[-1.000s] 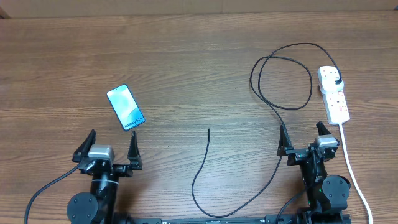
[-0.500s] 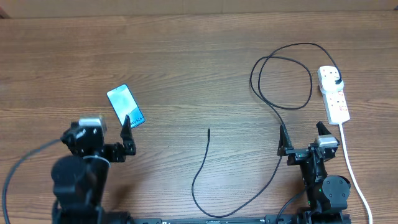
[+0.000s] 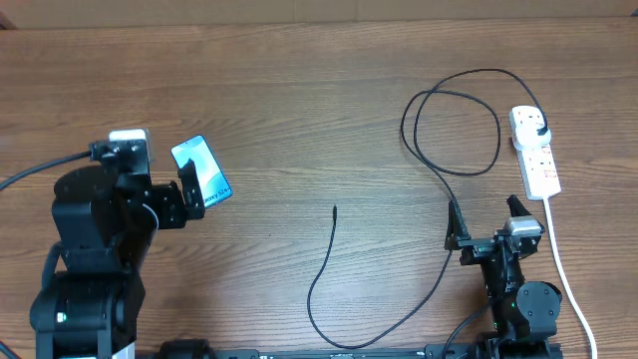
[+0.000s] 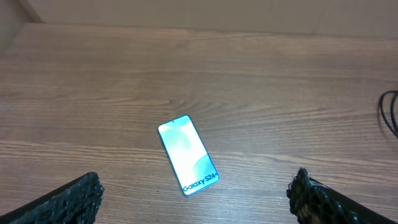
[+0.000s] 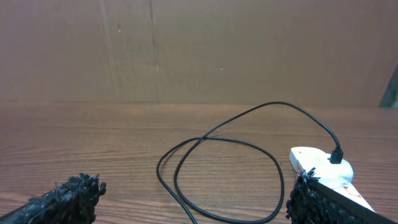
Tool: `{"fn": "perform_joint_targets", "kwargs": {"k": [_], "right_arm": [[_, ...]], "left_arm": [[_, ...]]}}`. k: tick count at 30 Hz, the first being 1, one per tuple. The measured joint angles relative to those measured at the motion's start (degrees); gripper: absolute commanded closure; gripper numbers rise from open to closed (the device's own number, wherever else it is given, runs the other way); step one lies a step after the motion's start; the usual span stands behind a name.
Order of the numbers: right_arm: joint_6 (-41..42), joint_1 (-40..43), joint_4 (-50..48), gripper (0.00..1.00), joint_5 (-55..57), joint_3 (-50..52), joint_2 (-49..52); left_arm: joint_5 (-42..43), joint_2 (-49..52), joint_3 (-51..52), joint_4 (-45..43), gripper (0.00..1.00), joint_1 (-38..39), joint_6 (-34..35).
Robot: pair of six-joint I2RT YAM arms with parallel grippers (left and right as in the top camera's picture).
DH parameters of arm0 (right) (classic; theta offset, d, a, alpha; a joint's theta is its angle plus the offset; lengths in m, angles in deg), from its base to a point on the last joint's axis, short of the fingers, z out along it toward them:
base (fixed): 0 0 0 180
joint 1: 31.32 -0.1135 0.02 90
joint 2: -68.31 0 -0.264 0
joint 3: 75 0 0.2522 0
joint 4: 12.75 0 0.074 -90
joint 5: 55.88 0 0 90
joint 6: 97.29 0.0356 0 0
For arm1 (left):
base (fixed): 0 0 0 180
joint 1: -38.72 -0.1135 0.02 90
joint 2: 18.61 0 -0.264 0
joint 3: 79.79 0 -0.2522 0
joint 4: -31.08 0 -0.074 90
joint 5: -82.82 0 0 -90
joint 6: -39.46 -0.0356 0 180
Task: Plug charger to phone and switch on socket
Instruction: 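Move the left gripper forward over the Galaxy S24+ phone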
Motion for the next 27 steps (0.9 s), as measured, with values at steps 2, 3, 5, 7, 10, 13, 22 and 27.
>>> {"fn": "perform_joint_targets", "kwargs": {"k": [2, 3, 5, 7, 10, 13, 22, 27], "right_arm": [[-0.02, 0.00, 0.00, 0.00, -0.02, 0.00, 0.00], [0.00, -0.02, -0.02, 0.00, 0.00, 0.00, 0.02], [0.00, 0.00, -0.04, 0.00, -0.02, 0.00, 0.02], [0.02, 0.00, -0.02, 0.00, 0.02, 0.00, 0.02], [0.00, -0.02, 0.00, 0.00, 0.00, 0.00, 0.00], [0.00, -0.02, -0.02, 0.00, 0.00, 0.00, 0.02], [0.00, 0.00, -0.02, 0.00, 0.02, 0.00, 0.00], [0.00, -0.02, 0.00, 0.00, -0.02, 0.00, 0.00]], "left_arm": [[0.72, 0.68, -0.13, 0.09, 0.00, 0.00, 0.00], [1.49, 1.01, -0.13, 0.31, 0.00, 0.00, 0.00], [3.34, 1.64, -0.13, 0.63, 0.00, 0.00, 0.00], [5.57, 2.21, -0.13, 0.59, 0.01, 0.00, 0.00], [6.93, 2.89, -0.13, 0.44, 0.00, 0.00, 0.22], [6.40, 4.15, -0.15, 0.96, 0.00, 0.00, 2.64], [0.94, 13.07, -0.63, 5.70, 0.00, 0.00, 9.84], [-1.68, 21.09, -4.81, 9.66, 0.00, 0.00, 13.79]]}}
